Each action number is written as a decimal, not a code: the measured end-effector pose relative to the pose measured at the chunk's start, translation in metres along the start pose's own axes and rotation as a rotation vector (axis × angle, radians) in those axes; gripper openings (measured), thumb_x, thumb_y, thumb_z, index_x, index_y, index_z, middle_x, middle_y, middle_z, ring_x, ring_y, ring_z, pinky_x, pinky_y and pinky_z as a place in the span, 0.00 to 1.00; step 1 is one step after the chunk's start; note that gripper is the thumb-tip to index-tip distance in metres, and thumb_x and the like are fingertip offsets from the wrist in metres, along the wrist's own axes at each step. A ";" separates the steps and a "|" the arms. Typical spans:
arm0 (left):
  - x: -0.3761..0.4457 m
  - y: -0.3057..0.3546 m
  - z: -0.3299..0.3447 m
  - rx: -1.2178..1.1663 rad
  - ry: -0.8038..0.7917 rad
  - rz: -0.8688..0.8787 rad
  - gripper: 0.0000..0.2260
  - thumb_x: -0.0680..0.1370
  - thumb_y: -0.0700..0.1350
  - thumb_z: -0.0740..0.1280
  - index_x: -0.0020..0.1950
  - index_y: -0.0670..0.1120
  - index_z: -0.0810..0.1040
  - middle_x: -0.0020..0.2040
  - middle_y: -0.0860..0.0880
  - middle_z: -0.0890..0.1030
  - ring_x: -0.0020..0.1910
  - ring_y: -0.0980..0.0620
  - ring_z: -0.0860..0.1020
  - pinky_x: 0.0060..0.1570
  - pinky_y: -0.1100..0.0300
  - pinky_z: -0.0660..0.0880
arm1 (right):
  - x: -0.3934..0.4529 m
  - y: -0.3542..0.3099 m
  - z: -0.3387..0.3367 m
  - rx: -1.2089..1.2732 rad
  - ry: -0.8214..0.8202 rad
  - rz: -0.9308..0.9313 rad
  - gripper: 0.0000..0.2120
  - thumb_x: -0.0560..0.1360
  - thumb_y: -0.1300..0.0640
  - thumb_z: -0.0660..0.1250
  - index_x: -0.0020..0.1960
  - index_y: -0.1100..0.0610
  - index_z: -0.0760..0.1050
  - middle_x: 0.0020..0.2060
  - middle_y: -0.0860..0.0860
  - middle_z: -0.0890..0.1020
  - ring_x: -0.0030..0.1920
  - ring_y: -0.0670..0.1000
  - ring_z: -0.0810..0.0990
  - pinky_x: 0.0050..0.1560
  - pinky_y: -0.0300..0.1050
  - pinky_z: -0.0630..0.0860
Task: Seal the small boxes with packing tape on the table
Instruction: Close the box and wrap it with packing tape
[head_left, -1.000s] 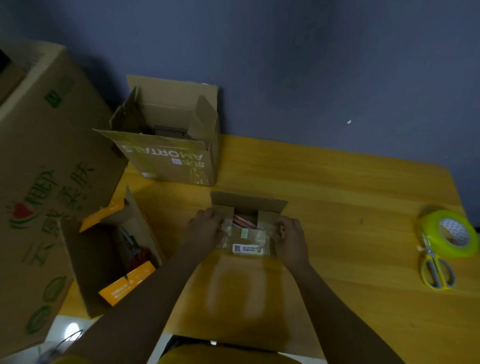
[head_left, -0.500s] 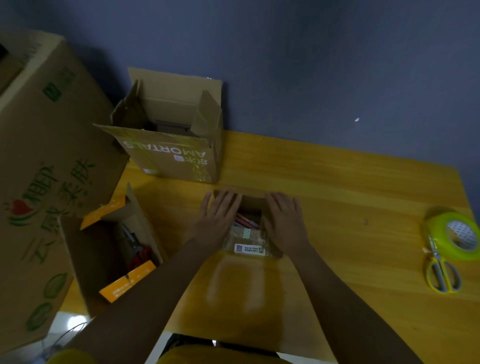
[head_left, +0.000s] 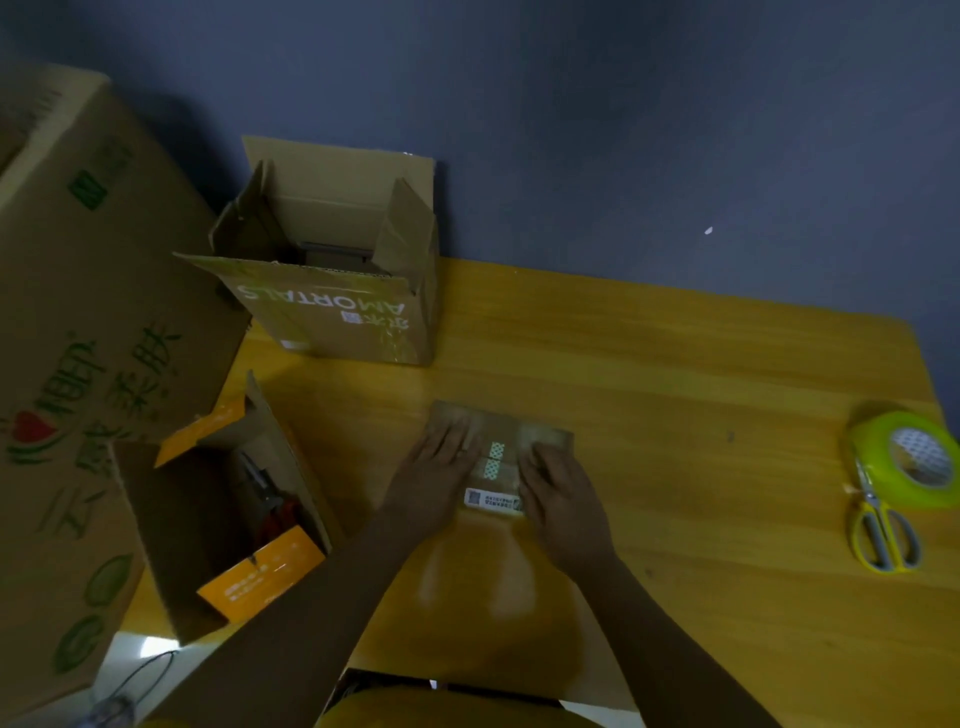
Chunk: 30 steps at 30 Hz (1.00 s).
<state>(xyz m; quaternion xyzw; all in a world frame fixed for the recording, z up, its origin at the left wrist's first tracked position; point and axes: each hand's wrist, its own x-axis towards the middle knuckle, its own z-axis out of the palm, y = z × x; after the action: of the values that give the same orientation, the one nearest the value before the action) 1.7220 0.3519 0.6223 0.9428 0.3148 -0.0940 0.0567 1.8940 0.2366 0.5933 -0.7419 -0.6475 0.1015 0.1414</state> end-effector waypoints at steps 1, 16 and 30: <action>0.000 0.001 0.005 -0.010 -0.006 0.002 0.35 0.63 0.50 0.73 0.68 0.44 0.69 0.65 0.41 0.77 0.66 0.42 0.73 0.57 0.49 0.76 | -0.004 -0.002 0.003 -0.037 -0.035 0.015 0.23 0.83 0.50 0.49 0.69 0.60 0.72 0.67 0.59 0.74 0.68 0.58 0.68 0.65 0.55 0.70; 0.006 0.000 0.004 -0.076 -0.303 -0.048 0.39 0.74 0.71 0.38 0.79 0.50 0.40 0.78 0.45 0.37 0.77 0.43 0.39 0.74 0.49 0.42 | -0.001 -0.009 -0.003 0.011 -0.331 0.119 0.48 0.67 0.34 0.17 0.79 0.56 0.43 0.77 0.51 0.39 0.73 0.48 0.31 0.74 0.46 0.37; 0.029 0.060 -0.074 -0.374 -0.202 -0.123 0.21 0.82 0.51 0.57 0.72 0.44 0.60 0.75 0.44 0.51 0.74 0.42 0.50 0.72 0.49 0.49 | -0.048 -0.015 -0.088 0.323 0.078 0.503 0.19 0.82 0.58 0.59 0.72 0.54 0.69 0.77 0.52 0.58 0.73 0.55 0.64 0.66 0.45 0.66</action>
<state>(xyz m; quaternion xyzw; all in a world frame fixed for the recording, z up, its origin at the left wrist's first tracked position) 1.7916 0.3336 0.6914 0.8806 0.3766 -0.1312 0.2560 1.9021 0.1839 0.6797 -0.8503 -0.4130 0.2061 0.2528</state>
